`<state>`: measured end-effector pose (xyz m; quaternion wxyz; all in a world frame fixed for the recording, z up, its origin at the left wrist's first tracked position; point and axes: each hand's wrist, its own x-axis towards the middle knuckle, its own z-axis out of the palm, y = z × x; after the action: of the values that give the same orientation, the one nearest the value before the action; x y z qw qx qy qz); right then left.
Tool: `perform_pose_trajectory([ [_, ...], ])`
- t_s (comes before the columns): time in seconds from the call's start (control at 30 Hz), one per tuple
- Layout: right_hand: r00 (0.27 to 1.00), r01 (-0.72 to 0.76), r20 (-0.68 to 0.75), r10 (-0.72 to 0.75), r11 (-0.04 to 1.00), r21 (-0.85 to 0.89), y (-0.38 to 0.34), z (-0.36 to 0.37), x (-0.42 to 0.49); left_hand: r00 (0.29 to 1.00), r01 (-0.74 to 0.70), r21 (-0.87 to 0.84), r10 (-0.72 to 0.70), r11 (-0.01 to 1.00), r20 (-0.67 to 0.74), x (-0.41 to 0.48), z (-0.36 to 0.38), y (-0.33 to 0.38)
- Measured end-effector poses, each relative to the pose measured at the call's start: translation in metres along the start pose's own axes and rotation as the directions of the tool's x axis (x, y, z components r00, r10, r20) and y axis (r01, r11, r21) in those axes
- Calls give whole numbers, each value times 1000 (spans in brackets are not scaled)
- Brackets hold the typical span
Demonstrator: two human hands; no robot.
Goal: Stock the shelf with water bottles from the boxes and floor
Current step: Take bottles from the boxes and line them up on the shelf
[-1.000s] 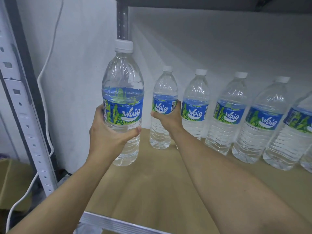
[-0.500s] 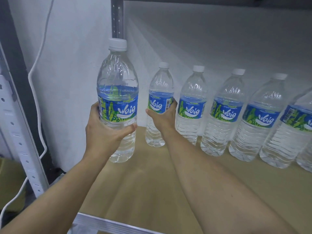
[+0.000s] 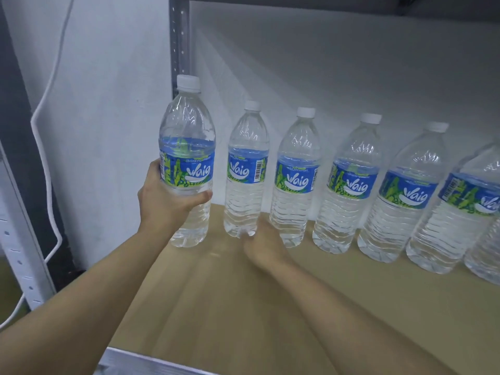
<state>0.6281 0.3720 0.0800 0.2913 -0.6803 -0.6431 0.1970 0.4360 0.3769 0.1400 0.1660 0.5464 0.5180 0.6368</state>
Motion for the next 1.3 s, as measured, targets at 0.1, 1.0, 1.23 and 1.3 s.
perform_pose_trajectory([
  [0.1,993,120,50,-111,951,-283,26,9,-23,1000,-3,21,3,1000,10,15,8,-4],
  [1.0,979,158,-64,-195,915,-372,38,17,-28,953,113,81,-131,990,274,74,56,-51],
  [1.23,980,148,-70,-184,923,-355,37,15,-29,930,141,104,-168,985,327,76,48,-53],
  [1.3,981,144,-73,-180,924,-355,36,14,-30,920,186,85,-203,979,334,76,47,-54],
])
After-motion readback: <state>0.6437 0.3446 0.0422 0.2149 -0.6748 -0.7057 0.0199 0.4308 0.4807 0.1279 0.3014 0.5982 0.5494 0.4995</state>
